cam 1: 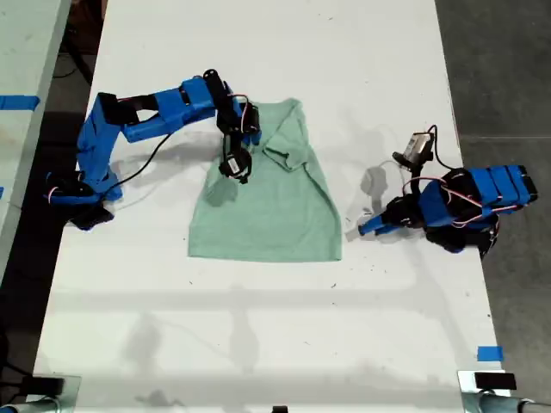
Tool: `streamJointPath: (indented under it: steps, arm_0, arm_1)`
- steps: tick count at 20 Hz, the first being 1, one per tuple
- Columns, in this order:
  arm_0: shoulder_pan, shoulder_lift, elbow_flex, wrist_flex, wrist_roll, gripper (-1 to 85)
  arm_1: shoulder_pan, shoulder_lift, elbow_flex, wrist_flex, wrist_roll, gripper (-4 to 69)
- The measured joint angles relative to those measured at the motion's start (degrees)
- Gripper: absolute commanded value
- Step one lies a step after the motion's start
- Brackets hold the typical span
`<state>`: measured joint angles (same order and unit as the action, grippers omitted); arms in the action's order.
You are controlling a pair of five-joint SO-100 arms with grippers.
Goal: Fold t shirt
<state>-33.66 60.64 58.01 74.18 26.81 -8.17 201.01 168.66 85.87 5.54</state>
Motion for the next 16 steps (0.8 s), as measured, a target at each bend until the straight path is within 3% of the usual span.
streamJointPath:
  steps: [5, 8, 10, 13, 16]
  arm_0:
    - [2.46, -3.25, 0.0, -1.49, 0.26, 23.6]
    - [1.41, 1.05, 0.0, 4.57, 1.41, 23.1]
    - [-1.32, 7.03, 0.0, 12.57, 0.62, 22.5]
    - [-5.19, 21.27, 6.77, 18.72, -4.39, 20.1]
    - [-5.1, 41.75, 22.32, 19.78, -14.5, 18.4]
  arm_1:
    - [0.0, 0.0, 0.0, 0.0, 0.0, 18.3]
    - [0.0, 0.0, 0.0, 0.0, 0.0, 18.3]
    - [0.0, 0.0, 0.0, 0.0, 0.0, 18.3]
    - [0.0, 0.0, 0.0, 0.0, 0.0, 18.3]
    - [0.0, 0.0, 0.0, 0.0, 0.0, 18.3]
